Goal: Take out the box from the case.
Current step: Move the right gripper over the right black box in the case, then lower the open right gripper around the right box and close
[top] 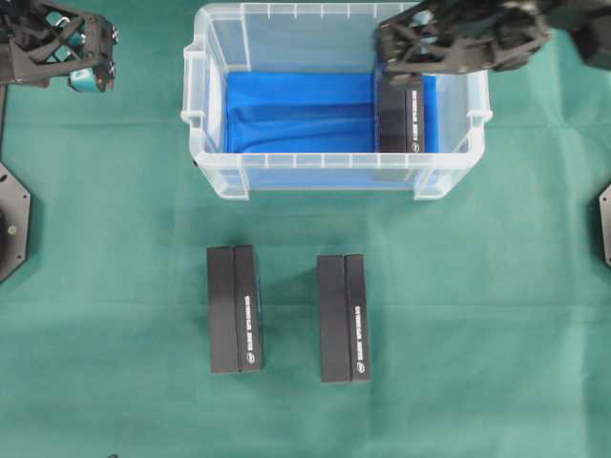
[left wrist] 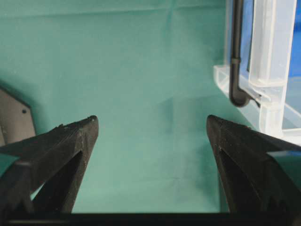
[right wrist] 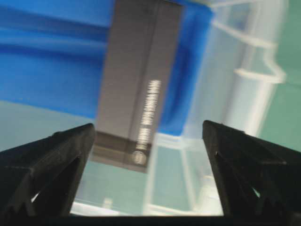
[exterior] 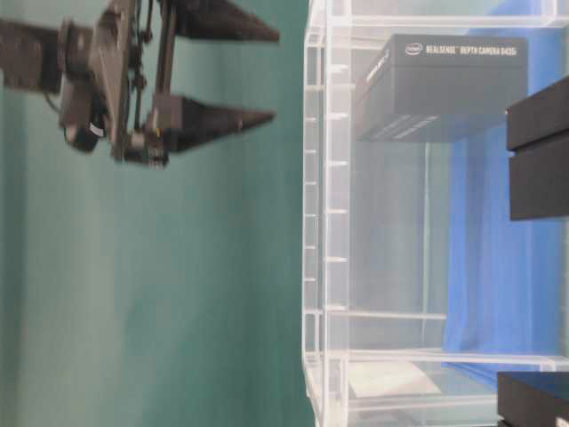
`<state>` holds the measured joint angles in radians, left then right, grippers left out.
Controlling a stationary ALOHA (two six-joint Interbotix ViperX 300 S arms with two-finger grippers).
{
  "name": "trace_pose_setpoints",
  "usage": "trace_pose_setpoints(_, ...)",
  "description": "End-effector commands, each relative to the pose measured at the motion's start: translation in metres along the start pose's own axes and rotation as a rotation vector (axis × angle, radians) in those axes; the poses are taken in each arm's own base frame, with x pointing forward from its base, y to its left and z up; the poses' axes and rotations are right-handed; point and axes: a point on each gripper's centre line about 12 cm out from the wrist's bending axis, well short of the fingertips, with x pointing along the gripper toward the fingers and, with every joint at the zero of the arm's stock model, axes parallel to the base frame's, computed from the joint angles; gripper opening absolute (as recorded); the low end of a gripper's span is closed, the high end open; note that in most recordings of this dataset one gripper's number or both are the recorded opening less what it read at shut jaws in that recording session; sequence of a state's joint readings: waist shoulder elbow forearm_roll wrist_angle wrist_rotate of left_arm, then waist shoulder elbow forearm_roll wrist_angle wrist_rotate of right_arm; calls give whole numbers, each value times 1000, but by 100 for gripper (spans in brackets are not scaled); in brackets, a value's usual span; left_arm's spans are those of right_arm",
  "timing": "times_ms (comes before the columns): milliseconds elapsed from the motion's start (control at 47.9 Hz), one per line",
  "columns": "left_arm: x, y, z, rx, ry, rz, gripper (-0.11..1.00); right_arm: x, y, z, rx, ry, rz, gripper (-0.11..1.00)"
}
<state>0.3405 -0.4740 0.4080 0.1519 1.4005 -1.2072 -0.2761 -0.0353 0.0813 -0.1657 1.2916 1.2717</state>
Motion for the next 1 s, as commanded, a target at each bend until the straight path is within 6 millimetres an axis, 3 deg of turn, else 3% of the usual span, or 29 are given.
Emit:
trace_pose_setpoints(0, -6, 1, 1, 1, -8, -21, 96, -10, 13, 1, -5, -11, 40, 92)
trace_pose_setpoints(982, -6, 2, 1, 29, -9, -22, 96, -11, 12, 1, 28, -2, -10, 92)
